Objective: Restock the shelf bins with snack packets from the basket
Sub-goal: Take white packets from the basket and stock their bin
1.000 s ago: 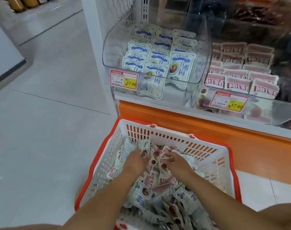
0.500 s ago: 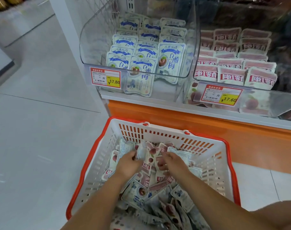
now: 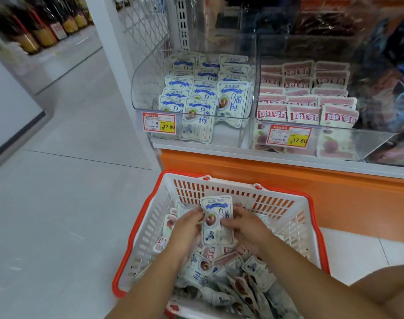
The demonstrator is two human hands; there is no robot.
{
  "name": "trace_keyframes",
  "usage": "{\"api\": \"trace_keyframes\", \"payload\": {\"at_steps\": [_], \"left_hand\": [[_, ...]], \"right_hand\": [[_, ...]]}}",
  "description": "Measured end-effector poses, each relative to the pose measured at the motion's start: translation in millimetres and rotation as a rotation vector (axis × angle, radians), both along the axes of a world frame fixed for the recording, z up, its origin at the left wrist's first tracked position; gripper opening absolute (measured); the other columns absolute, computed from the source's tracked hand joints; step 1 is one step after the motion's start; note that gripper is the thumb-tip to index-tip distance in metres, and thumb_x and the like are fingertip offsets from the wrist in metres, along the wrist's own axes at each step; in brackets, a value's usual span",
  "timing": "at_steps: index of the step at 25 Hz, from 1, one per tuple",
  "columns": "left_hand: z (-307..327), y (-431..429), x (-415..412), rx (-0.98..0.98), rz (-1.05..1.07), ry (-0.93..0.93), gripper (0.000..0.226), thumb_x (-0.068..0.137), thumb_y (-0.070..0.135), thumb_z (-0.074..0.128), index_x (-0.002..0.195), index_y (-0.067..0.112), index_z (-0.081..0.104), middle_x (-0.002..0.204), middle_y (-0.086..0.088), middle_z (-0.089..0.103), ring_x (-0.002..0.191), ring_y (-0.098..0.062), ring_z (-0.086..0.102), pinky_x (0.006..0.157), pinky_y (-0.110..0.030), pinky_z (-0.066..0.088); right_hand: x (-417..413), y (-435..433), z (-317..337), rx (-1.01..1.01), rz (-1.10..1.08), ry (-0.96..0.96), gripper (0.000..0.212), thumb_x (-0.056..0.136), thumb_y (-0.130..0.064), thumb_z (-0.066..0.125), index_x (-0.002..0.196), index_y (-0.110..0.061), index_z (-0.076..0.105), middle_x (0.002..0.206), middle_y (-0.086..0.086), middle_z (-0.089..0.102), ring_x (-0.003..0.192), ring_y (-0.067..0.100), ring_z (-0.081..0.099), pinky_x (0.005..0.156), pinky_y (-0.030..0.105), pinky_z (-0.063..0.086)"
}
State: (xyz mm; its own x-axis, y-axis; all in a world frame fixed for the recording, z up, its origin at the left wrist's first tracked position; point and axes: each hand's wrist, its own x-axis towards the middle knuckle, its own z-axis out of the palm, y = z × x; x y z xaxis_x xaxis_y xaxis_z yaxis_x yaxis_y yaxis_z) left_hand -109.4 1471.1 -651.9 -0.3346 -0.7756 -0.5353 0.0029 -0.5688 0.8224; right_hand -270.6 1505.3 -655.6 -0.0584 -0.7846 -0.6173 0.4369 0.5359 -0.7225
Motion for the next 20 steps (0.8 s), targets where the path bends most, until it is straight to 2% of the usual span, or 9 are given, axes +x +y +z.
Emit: {"api": "trace_keyframes", "payload": {"at_steps": [2,4,6,8,10,12,15,18,20], "left_hand": [[-3,2,-1,0.026,-0.054,-0.023,0.045,0.078,0.042,0.074,0.114,0.015,0.07,0.11,-0.005,0.073,0.103,-0.026,0.069,0.098,-0.05,0.05],[-4,4,-1,-0.011,-0.037,-0.061,0.065,0.059,0.048,0.083,0.114,0.017,0.07,0.108,-0.003,0.074,0.105,-0.034,0.067,0.1,-0.063,0.043],[-3,4,-3,-0.021,0.013,-0.062,0.052,0.063,0.04,0.084,0.108,0.018,0.072,0.104,-0.005,0.075,0.101,-0.037,0.065,0.097,-0.065,0.04],[0,5,-4,-0.001,0.058,-0.03,0.033,0.076,0.023,0.081,0.107,0.014,0.072,0.103,-0.007,0.075,0.101,-0.031,0.068,0.099,-0.058,0.046],[4,6,-3,0.0,0.059,-0.014,0.028,0.081,0.013,0.076,0.109,0.01,0.07,0.104,-0.007,0.075,0.101,-0.028,0.069,0.099,-0.052,0.049],[17,4,0,-0.052,0.022,-0.08,0.032,0.082,0.015,0.076,0.113,0.01,0.068,0.106,-0.005,0.074,0.102,-0.024,0.069,0.099,-0.046,0.05],[56,-7,8,-0.21,-0.112,-0.214,0.036,0.082,0.023,0.076,0.116,0.017,0.065,0.109,0.004,0.072,0.1,-0.012,0.068,0.085,-0.027,0.053],[111,-23,14,-0.362,-0.224,-0.1,0.026,0.084,0.015,0.073,0.11,0.017,0.068,0.103,0.001,0.075,0.093,-0.013,0.071,0.071,-0.02,0.053],[149,-35,17,-0.495,-0.236,-0.068,0.027,0.084,0.013,0.073,0.111,0.019,0.069,0.103,0.002,0.075,0.094,-0.011,0.071,0.077,-0.022,0.055]], "right_hand": [[-2,4,3,-0.05,-0.001,0.075,0.027,0.086,0.011,0.061,0.112,0.004,0.061,0.106,0.019,0.072,0.096,0.035,0.07,0.086,0.046,0.057],[-4,7,6,-0.067,-0.012,0.101,0.029,0.084,0.01,0.064,0.112,0.004,0.061,0.109,0.02,0.071,0.099,0.036,0.069,0.09,0.049,0.055],[-5,8,9,-0.065,-0.013,0.115,0.03,0.083,0.007,0.066,0.112,0.001,0.062,0.108,0.017,0.072,0.1,0.034,0.069,0.091,0.049,0.054],[-4,9,13,-0.071,-0.006,0.136,0.027,0.083,0.005,0.067,0.108,-0.003,0.065,0.105,0.013,0.073,0.099,0.031,0.069,0.09,0.047,0.054],[-3,11,18,-0.072,0.006,0.167,0.025,0.083,0.003,0.068,0.106,-0.006,0.066,0.103,0.01,0.074,0.096,0.028,0.07,0.084,0.042,0.055],[-2,12,27,-0.084,0.027,0.191,0.023,0.084,-0.002,0.069,0.106,-0.008,0.066,0.103,0.01,0.074,0.092,0.026,0.07,0.079,0.039,0.053],[-5,6,66,-0.197,0.072,0.258,0.024,0.085,-0.019,0.072,0.109,-0.019,0.069,0.102,0.005,0.075,0.09,0.023,0.07,0.077,0.037,0.053],[-9,-9,136,-0.32,0.216,0.619,0.013,0.082,-0.027,0.076,0.093,-0.021,0.073,0.083,-0.002,0.075,0.073,0.014,0.068,0.069,0.032,0.052],[-10,-21,186,-0.418,0.246,0.793,0.007,0.08,-0.022,0.078,0.082,-0.018,0.072,0.069,-0.003,0.071,0.059,0.011,0.062,0.059,0.027,0.05]]}}
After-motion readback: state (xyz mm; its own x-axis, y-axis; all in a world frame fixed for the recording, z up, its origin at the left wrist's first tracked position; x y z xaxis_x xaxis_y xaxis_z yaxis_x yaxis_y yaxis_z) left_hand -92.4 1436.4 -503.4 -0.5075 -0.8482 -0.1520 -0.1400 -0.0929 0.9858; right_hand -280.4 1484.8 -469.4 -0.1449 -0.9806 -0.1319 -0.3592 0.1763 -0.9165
